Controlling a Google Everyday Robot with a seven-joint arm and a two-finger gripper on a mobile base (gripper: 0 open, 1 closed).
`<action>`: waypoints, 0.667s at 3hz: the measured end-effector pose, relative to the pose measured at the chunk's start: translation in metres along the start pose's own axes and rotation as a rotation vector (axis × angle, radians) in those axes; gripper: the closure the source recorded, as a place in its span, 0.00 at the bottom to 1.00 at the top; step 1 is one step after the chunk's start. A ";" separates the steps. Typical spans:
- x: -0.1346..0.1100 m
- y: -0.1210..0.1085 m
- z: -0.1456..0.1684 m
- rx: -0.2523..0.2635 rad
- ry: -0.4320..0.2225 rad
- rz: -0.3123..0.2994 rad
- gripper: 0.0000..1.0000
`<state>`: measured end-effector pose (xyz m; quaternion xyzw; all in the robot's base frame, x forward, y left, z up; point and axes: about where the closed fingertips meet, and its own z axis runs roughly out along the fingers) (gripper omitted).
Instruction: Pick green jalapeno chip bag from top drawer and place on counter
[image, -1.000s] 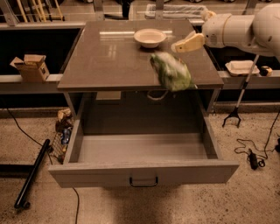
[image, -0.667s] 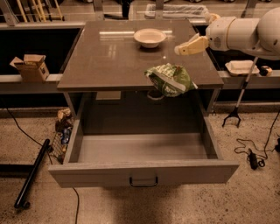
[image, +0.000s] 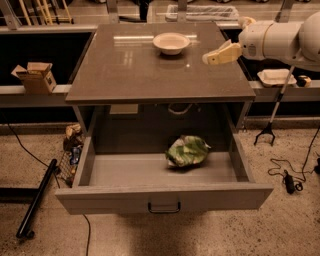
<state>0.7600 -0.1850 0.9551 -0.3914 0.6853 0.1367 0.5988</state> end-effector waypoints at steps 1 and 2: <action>0.000 -0.001 -0.006 0.018 0.001 -0.004 0.00; 0.004 0.007 -0.006 -0.026 -0.025 -0.003 0.00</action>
Offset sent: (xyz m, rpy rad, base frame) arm -0.0213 -0.0029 -0.0132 0.0331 -0.0010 0.1050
